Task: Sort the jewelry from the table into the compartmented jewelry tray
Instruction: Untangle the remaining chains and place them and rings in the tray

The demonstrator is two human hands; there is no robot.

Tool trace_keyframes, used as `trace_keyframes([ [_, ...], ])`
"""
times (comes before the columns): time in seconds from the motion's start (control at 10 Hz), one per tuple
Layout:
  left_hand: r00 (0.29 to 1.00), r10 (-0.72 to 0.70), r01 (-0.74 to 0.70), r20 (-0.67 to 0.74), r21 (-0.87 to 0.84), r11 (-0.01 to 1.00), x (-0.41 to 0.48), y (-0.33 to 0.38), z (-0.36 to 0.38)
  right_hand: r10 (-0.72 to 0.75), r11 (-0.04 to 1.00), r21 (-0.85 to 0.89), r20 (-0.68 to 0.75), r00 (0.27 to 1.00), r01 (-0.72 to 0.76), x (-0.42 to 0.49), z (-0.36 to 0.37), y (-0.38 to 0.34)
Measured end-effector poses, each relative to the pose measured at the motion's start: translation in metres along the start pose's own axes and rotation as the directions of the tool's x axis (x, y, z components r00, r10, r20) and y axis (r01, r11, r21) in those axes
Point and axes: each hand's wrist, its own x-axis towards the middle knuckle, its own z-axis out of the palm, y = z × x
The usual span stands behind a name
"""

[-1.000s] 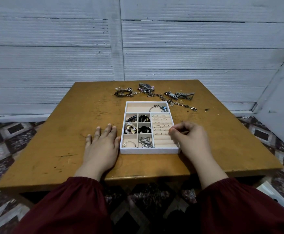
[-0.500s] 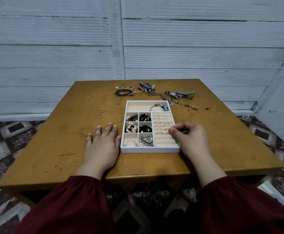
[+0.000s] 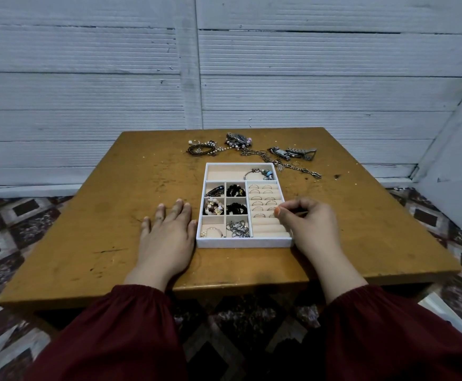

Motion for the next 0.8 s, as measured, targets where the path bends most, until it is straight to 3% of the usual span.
trace_keyframes([
  [0.2,1.0,-0.005,0.005,0.004,-0.003,1.0,0.002,0.0,0.0,-0.011,1.0,0.008,0.008,1.0,0.011,-0.002,-0.001,-0.003],
  [0.4,1.0,-0.009,0.009,-0.001,-0.034,0.999,0.0,0.0,-0.001,0.037,0.988,0.152,-0.023,0.999,-0.033,0.006,-0.004,-0.001],
  [0.6,0.998,-0.028,0.023,-0.058,-0.086,0.996,0.006,0.003,-0.008,-0.025,0.981,0.193,-0.071,0.997,0.038,0.014,0.0,-0.014],
  [0.8,0.992,-0.07,0.05,-0.108,-0.178,0.983,0.028,0.006,-0.022,-0.182,0.982,0.042,-0.044,0.982,0.184,0.027,0.021,-0.035],
])
